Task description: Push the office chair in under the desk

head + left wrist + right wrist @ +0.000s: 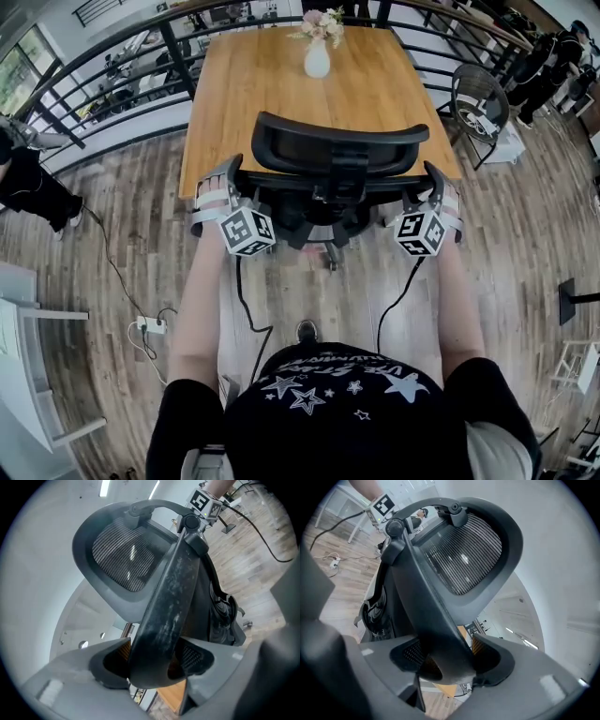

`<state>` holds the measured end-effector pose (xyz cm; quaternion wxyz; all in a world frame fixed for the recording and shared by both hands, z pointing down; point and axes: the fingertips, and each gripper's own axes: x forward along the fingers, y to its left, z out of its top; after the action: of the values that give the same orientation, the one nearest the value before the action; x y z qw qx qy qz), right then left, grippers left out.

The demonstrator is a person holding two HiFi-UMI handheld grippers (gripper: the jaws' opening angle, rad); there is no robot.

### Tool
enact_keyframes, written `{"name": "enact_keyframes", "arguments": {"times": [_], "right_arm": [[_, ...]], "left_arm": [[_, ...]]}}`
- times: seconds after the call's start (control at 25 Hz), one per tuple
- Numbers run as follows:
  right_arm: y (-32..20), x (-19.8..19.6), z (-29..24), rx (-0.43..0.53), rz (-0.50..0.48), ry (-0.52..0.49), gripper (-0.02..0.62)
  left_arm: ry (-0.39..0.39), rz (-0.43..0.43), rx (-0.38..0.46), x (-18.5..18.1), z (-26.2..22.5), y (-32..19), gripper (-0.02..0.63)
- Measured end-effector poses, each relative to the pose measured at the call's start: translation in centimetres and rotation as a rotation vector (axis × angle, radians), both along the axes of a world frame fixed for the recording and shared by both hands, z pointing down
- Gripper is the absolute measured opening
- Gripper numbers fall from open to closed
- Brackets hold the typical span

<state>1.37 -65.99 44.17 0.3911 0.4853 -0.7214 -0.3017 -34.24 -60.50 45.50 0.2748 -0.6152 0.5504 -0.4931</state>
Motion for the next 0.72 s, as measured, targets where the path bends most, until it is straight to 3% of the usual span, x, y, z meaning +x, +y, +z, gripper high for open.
{"name": "enact_keyframes", "arguments": {"times": [0.4,0.72], "right_arm": [[-0.12,0.06,0.15,-0.003,0.014,-0.004,0.291],[0.12,0.04,0.22,-0.045,-0.002,0.010,0.291]], "left_arm": [[-0.014,0.008,0.010,0.02,0.05,-0.16,0.298],[-0.006,-0.023,-0.066,-0.20,0.48,-0.06,0.298]]}}
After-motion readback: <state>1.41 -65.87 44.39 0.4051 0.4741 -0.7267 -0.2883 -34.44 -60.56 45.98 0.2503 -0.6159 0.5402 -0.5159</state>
